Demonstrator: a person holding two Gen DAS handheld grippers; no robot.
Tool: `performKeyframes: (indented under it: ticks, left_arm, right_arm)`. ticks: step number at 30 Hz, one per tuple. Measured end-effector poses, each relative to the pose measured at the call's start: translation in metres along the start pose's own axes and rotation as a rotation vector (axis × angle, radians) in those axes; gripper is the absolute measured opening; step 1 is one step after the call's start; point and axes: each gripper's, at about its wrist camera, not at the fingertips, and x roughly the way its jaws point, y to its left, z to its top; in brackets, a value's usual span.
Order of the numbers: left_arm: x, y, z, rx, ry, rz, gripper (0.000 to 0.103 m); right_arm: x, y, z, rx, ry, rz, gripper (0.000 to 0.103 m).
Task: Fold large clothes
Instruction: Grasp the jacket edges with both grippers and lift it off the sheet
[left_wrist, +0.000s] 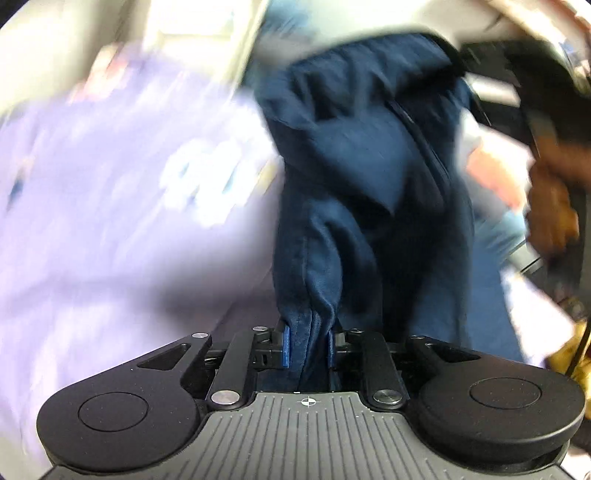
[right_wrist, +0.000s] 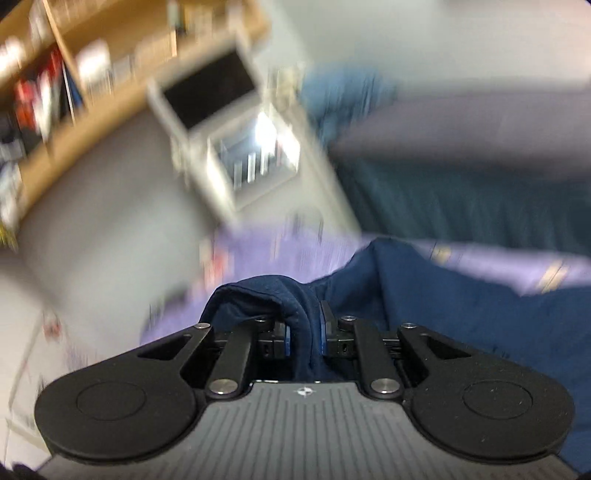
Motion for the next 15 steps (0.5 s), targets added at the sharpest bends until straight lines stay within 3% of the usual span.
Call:
performKeyframes:
  ticks: [6,10,15]
  left_arm:
    - [-0.090,-0.106,0.068,0.277,-0.331,-0.083,0.067]
    - [-0.153,-0.168,0.083,0.393,-0.496,-0.136,0.066]
    - [-0.233,-0.212,0.095,0.458,-0.651,-0.231,0.066]
  right_arm:
    - [-0.195,-0.034,0.075,-0.003,-0.417,0.014,0.015]
    - [-0.303,-0.033,0.095,-0.067,-0.586,0.082,0.015]
    - [-0.396,-0.009,0.111,-0.151,-0.714,0.178,0.015]
